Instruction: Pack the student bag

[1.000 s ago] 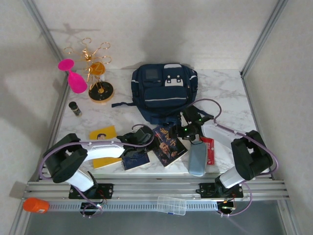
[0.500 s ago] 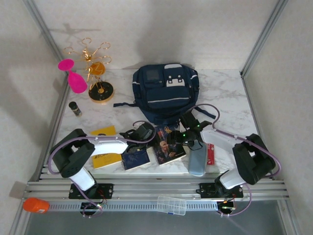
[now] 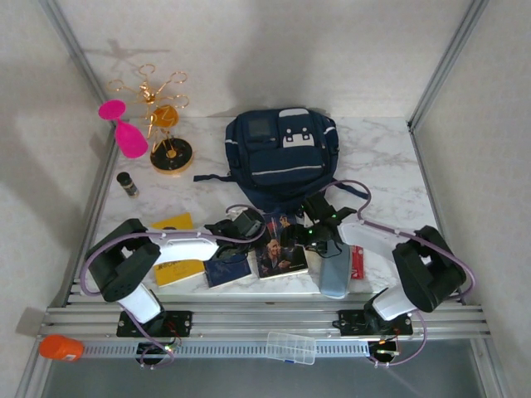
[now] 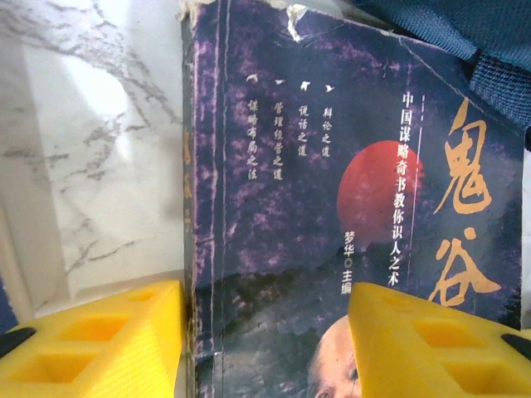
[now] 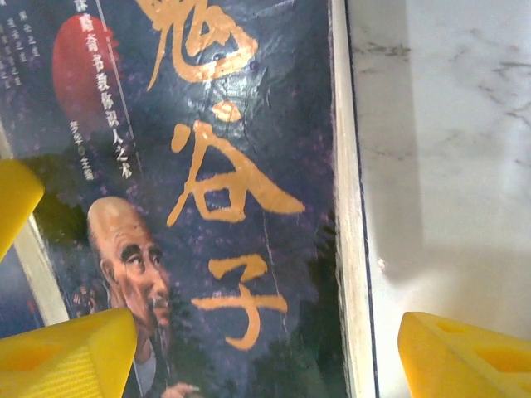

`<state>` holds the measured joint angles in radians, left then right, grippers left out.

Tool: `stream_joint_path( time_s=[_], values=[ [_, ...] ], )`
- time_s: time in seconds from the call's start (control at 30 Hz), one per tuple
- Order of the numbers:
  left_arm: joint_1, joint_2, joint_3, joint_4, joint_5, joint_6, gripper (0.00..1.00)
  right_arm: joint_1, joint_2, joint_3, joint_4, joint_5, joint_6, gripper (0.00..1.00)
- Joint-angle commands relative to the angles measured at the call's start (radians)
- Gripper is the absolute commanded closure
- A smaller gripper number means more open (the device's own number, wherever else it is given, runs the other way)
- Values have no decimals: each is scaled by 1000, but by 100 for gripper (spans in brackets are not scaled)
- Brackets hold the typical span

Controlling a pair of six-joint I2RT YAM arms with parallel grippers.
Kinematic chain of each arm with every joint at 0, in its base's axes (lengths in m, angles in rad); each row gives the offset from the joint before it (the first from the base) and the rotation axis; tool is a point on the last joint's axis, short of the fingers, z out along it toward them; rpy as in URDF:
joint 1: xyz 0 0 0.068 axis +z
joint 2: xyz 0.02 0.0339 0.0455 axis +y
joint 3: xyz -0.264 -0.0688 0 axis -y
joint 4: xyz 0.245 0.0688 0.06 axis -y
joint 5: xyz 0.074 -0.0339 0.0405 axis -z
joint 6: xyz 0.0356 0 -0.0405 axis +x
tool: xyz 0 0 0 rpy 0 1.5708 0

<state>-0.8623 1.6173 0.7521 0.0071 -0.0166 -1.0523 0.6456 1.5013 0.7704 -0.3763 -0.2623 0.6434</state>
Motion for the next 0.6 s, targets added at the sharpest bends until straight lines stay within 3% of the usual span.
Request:
stream_joint_path(
  time_s=[0.0, 0.1, 0.57],
  values=[
    [-19, -57, -53, -22, -48, -54, 47, -2, 43, 35, 30, -11, -1, 20],
    [-23, -59, -68, 18, -2, -57, 47, 4, 46, 24, 54, -39, 12, 21],
    [-29, -66, -115, 33, 7, -62, 48, 28, -112, -8, 56, -137, 62, 24]
  ],
)
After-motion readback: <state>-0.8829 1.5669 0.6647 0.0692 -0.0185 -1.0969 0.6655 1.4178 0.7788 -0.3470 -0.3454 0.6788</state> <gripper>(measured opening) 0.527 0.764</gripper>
